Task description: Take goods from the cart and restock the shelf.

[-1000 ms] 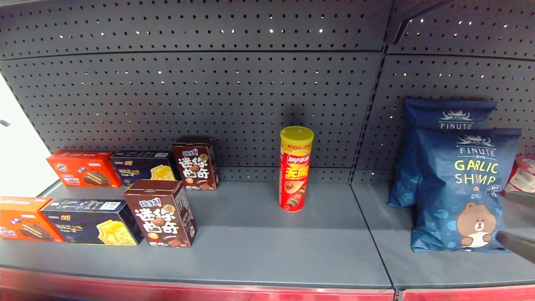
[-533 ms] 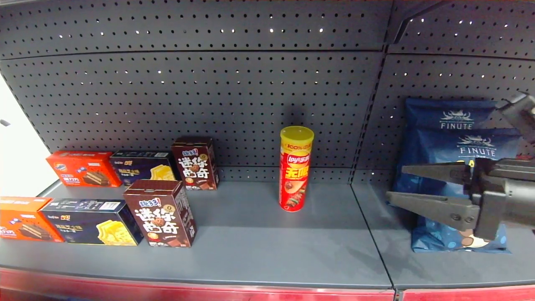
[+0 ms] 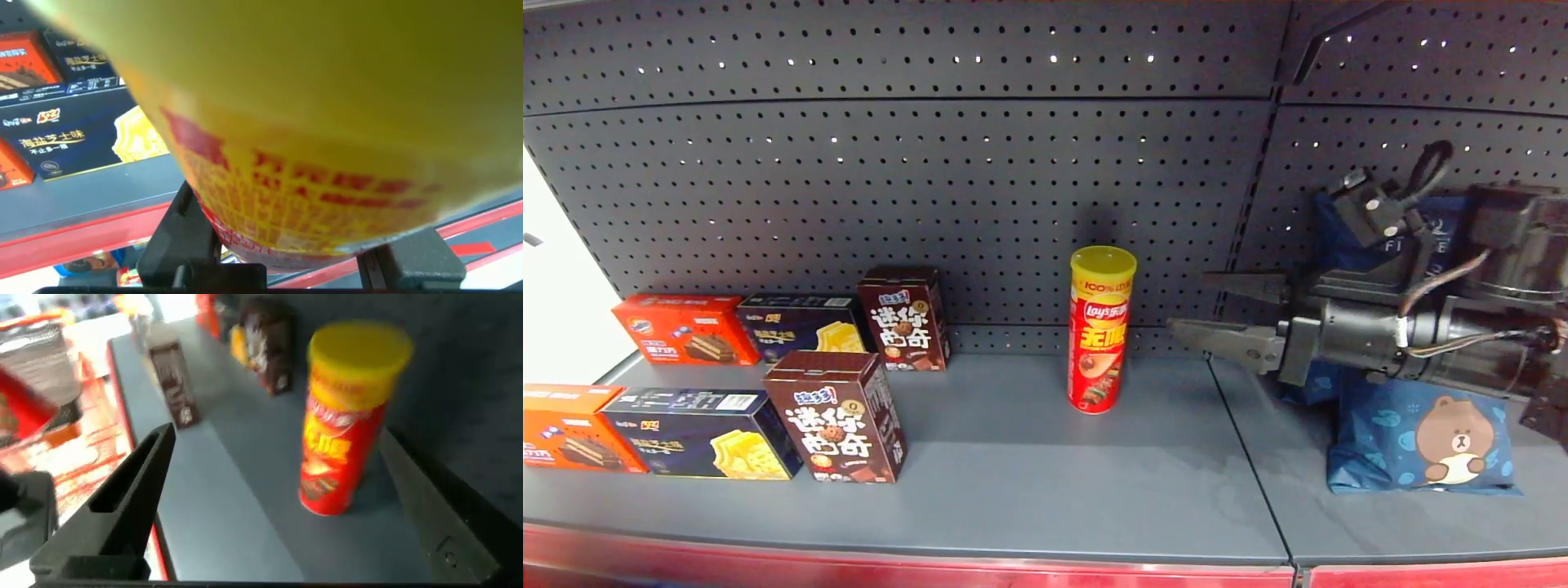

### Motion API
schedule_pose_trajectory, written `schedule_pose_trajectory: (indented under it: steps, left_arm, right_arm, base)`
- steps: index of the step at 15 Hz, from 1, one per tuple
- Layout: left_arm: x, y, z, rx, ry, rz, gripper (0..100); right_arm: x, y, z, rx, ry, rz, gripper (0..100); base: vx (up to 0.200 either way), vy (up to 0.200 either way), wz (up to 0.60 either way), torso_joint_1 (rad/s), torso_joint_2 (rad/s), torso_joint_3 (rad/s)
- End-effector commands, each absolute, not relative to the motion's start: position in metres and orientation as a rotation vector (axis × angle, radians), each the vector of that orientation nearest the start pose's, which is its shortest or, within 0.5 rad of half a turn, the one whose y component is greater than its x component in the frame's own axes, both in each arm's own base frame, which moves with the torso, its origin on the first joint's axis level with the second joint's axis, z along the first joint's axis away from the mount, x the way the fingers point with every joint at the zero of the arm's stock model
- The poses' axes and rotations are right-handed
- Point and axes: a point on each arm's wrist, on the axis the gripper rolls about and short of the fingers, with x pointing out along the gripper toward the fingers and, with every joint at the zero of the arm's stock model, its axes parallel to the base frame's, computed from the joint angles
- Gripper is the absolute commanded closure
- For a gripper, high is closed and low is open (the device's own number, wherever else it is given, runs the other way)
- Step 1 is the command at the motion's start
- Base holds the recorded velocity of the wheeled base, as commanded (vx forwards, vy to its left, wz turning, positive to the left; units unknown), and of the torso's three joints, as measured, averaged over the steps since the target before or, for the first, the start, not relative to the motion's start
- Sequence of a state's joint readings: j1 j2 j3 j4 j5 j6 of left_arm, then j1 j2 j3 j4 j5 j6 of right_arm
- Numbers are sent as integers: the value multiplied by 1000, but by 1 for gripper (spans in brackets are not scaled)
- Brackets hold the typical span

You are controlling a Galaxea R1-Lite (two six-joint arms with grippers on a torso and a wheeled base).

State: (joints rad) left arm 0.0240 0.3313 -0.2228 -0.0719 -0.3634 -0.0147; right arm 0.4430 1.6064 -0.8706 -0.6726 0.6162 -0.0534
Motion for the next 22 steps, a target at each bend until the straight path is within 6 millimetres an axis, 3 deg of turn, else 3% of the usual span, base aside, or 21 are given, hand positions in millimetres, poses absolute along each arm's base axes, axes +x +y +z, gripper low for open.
schedule_pose_trajectory:
  steps: [1, 4, 13, 17, 22]
  left_arm:
    - [-1, -8, 150, -22, 37, -340, 100]
    - [-1, -8, 149, -22, 37, -346, 100]
    - [-1, -8, 148, -23, 40, -348, 100]
    - [-1, -9, 149, -23, 39, -366, 100]
    - [-1, -9, 148, -24, 44, -366, 100]
  right_arm:
    - [283, 146, 198, -34, 127, 1094, 0]
    - [300, 151, 186, -31, 110, 1132, 0]
    - [325, 155, 172, -21, 105, 1215, 0]
    - [356, 158, 154, -34, 36, 1233, 0]
    - [364, 161, 146, -30, 30, 1234, 0]
  base:
    - [0, 0, 0, 0, 0, 0]
    - [0, 0, 0, 0, 0, 0]
    - [0, 0, 0, 0, 0, 0]
    - [0, 0, 0, 0, 0, 0]
    - [0, 0, 0, 0, 0, 0]
